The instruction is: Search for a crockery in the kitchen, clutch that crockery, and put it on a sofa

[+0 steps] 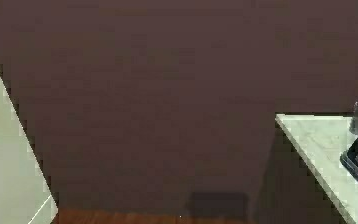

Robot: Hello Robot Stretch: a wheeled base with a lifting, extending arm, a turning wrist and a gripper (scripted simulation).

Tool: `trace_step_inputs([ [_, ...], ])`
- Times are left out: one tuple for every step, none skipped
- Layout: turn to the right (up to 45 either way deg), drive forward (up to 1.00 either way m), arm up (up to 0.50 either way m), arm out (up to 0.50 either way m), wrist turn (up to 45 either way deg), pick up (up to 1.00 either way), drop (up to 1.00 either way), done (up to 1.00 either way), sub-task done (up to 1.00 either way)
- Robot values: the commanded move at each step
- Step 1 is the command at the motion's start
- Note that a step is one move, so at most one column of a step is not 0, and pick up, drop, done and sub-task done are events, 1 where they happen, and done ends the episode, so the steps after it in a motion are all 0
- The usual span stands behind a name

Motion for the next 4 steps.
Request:
trace_step_inputs([
  [18.0, 0.00, 0.00, 0.00, 0.0, 0.00, 0.00, 0.00, 0.00],
  [0.0, 0.55, 0.00, 0.00, 0.0, 0.00, 0.00, 0.00, 0.00],
  [-36.0, 0.00, 0.00, 0.00, 0.0, 0.00, 0.00, 0.00, 0.00],
  [0.0, 0.00, 0.50, 0.00, 0.0, 0.00, 0.00, 0.00, 0.00],
])
